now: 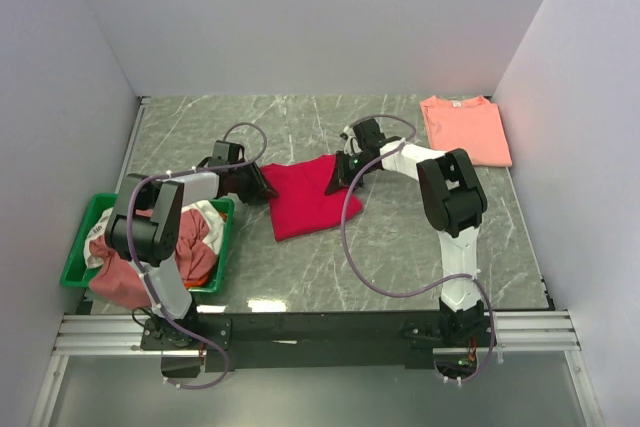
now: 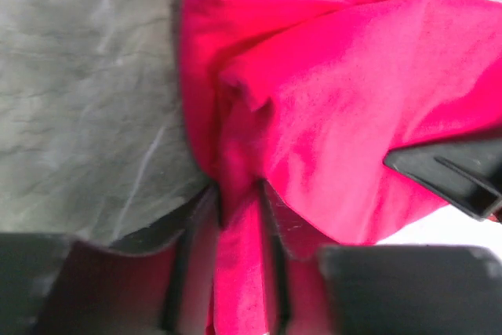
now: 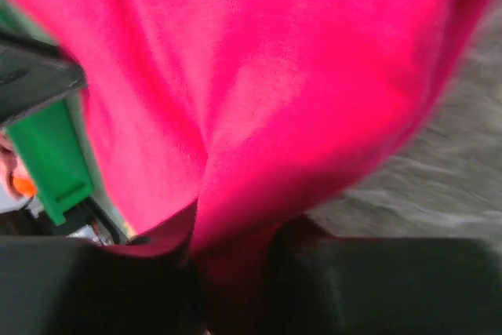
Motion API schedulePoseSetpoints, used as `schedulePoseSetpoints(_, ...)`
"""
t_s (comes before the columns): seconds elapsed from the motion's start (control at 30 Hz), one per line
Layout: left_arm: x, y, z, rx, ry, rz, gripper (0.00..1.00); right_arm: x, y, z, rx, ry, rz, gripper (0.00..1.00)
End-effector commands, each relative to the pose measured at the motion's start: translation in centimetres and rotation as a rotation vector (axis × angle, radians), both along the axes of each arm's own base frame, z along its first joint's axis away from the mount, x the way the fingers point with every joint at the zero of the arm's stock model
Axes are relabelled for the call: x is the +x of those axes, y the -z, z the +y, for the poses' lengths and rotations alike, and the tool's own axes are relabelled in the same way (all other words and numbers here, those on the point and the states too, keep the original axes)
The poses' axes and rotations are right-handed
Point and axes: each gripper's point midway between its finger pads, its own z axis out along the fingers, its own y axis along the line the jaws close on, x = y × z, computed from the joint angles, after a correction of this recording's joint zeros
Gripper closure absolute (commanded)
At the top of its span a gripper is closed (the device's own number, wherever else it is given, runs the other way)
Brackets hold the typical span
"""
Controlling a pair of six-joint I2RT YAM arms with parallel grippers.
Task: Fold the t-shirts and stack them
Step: Neatly place the folded tshirt to the corner
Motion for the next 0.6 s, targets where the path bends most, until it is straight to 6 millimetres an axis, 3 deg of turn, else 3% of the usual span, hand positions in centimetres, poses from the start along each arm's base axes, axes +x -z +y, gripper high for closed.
schedulePoseSetpoints(0.0,-2.1,1.7,0.5,0.074,0.032,0.080,0.62,0.1,3.2,-3.1,-0.238,0.069,0.001,0.84)
schedulePoseSetpoints(0.03,-1.9,0.9,0.4,0.071,0.032,0.062,0.57,0.4,2.6,-3.4,-0.258,0.078,-0.010,1.00)
schedulePoseSetpoints(0.17,-0.8,-2.1,0.3,0.073,0.049,-0.008,0.32,1.7,1.2,-5.1,-0.345,0.106,-0.069,1.00)
schedulePoseSetpoints(0.37,-0.4,-7.0,0.1,0.062,0.085,-0.116,0.16,3.0,-1.1,-8.8,-0.477,0.144,-0.131,1.00)
schedulePoseSetpoints(0.57,-0.4,-11.5,-0.2,0.026,0.103,-0.216,0.08,4.2,-3.5,-13.1,-0.640,0.170,-0.195,1.00)
